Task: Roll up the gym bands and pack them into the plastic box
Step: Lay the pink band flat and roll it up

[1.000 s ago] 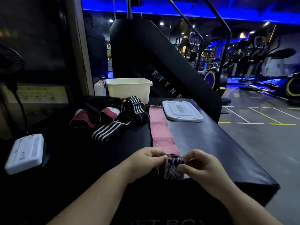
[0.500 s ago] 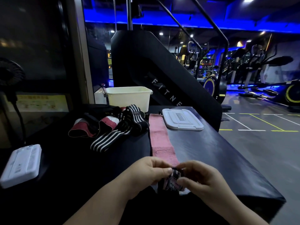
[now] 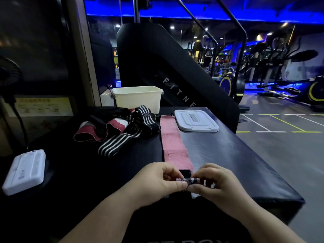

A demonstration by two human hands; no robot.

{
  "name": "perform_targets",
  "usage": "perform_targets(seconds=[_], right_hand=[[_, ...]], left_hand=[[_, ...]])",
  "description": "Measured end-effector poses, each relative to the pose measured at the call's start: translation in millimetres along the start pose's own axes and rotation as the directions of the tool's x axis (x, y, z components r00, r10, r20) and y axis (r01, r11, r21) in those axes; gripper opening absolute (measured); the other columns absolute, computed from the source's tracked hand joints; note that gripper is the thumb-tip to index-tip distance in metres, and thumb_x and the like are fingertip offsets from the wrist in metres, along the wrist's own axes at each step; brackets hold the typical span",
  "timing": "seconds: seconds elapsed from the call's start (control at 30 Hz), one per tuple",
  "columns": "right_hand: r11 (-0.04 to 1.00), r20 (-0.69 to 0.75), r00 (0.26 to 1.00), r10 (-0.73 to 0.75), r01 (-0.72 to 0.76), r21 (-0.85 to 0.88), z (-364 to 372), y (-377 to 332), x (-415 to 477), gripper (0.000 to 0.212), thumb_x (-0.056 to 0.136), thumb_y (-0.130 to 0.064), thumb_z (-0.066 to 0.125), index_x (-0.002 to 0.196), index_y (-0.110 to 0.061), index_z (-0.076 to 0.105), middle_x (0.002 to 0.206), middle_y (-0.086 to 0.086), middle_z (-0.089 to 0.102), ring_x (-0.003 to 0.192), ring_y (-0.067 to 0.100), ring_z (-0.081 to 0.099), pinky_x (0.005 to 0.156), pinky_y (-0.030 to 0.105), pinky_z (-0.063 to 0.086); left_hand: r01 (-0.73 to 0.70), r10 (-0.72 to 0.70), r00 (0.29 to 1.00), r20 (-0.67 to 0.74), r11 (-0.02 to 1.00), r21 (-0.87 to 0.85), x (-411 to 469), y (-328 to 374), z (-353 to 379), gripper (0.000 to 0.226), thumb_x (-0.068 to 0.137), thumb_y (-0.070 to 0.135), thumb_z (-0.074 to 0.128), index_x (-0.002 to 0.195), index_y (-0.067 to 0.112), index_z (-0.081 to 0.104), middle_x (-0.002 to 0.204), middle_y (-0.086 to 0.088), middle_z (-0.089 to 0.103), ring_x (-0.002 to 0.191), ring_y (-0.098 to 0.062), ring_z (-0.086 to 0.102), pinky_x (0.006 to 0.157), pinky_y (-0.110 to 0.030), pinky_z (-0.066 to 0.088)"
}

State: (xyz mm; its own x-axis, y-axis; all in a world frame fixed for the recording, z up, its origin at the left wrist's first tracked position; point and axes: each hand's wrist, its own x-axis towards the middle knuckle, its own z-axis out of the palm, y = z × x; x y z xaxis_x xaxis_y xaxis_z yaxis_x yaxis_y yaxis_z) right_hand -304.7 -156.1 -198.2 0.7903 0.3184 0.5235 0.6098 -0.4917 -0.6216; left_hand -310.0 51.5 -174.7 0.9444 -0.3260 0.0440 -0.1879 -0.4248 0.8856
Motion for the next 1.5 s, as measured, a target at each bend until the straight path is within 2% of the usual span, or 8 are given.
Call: perform_targets(seconds=[0.1, 0.23, 0.47, 0.67, 0.9, 1.17, 1.37, 1.5], right_hand=[[1.0, 0.002, 1.0, 0.002, -0.002, 0.01, 3, 0, 0, 0.02, 0.062, -0.058, 0.072, 0.08, -0.05, 0.067, 0.08, -0.015, 0.065, 0.07, 0.006, 0.061, 0.061, 0.013, 0.042], [0.995, 0.017, 0.999, -0.029, 0.028, 0.097, 4, 2, -4, 0.044, 0.068, -0.026, 0.085, 0.098, -0.043, 0.059, 0.085, -0.012, 0.067, 0.07, 0.008, 0.062, 0.064, 0.018, 0.048], [0.985, 0.107, 0.992, -0.07, 0.085, -0.151, 1, 12, -6, 0.053, 0.06, -0.041, 0.082, 0.107, -0.042, 0.056, 0.1, -0.022, 0.059, 0.082, 0.006, 0.059, 0.07, 0.015, 0.046], [0.981, 0.116, 0.992, -0.044, 0.065, -0.182, 1, 16, -5, 0.037, 0.066, -0.056, 0.068, 0.1, -0.045, 0.058, 0.093, -0.023, 0.065, 0.085, 0.001, 0.059, 0.07, 0.011, 0.042], [0.987, 0.091, 0.996, 0.008, 0.006, -0.158, 1, 18, -2, 0.035, 0.068, -0.056, 0.068, 0.101, -0.048, 0.057, 0.096, -0.032, 0.058, 0.089, -0.002, 0.056, 0.069, 0.008, 0.039], [0.983, 0.097, 0.995, 0.019, -0.001, -0.181, 5, 26, 0, 0.041, 0.072, -0.067, 0.055, 0.093, -0.035, 0.069, 0.092, -0.027, 0.059, 0.094, -0.005, 0.054, 0.076, 0.007, 0.037], [0.987, 0.145, 0.989, 0.014, 0.009, -0.16, 3, 23, -1, 0.043, 0.068, -0.042, 0.074, 0.104, -0.047, 0.051, 0.101, -0.029, 0.056, 0.086, -0.002, 0.056, 0.072, 0.009, 0.041], [0.991, 0.122, 0.992, -0.004, 0.02, -0.129, 3, 24, 2, 0.038, 0.07, -0.043, 0.071, 0.104, -0.045, 0.055, 0.1, -0.03, 0.057, 0.088, -0.001, 0.057, 0.07, 0.008, 0.042]], left_hand=[[0.019, -0.019, 1.0, -0.012, 0.999, -0.034, -1, 1, 1, 0.009, 0.081, 0.027, 0.078, 0.082, 0.019, 0.074, 0.074, 0.002, 0.07, 0.067, -0.007, 0.06, 0.065, -0.022, 0.05], [0.081, -0.083, 0.996, -0.039, 0.995, -0.052, 2, -3, 3, 0.015, 0.08, 0.03, 0.079, 0.079, 0.016, 0.075, 0.072, 0.004, 0.07, 0.064, -0.005, 0.059, 0.066, -0.022, 0.049], [0.112, -0.12, 0.991, -0.065, 0.987, -0.116, 5, -8, 7, 0.023, 0.077, 0.026, 0.081, 0.096, 0.024, 0.067, 0.072, 0.006, 0.06, 0.053, 0.001, 0.052, 0.052, -0.011, 0.04], [0.072, -0.073, 0.992, -0.098, 0.997, -0.012, 10, -12, 7, 0.022, 0.077, 0.033, 0.081, 0.076, 0.017, 0.065, 0.064, 0.004, 0.062, 0.058, -0.008, 0.055, 0.062, -0.025, 0.044], [0.055, -0.053, 0.998, -0.027, 0.993, 0.107, 9, -10, 3, 0.03, 0.064, 0.027, 0.09, 0.086, 0.028, 0.07, 0.087, 0.005, 0.073, 0.071, -0.003, 0.064, 0.076, -0.025, 0.054], [0.054, -0.041, 0.995, -0.086, 0.987, 0.149, 16, -21, 8, 0.017, 0.075, 0.035, 0.081, 0.077, 0.022, 0.071, 0.075, 0.004, 0.069, 0.066, -0.002, 0.058, 0.068, -0.024, 0.048], [0.084, -0.065, 0.992, -0.11, 0.979, 0.185, 21, -24, 9, 0.02, 0.081, 0.037, 0.076, 0.073, 0.019, 0.07, 0.063, 0.009, 0.062, 0.057, -0.002, 0.052, 0.06, -0.021, 0.043], [0.098, -0.077, 0.991, -0.11, 0.975, 0.201, 23, -28, 10, 0.031, 0.083, 0.045, 0.071, 0.069, 0.018, 0.067, 0.059, 0.007, 0.056, 0.054, -0.007, 0.046, 0.057, -0.025, 0.039]])
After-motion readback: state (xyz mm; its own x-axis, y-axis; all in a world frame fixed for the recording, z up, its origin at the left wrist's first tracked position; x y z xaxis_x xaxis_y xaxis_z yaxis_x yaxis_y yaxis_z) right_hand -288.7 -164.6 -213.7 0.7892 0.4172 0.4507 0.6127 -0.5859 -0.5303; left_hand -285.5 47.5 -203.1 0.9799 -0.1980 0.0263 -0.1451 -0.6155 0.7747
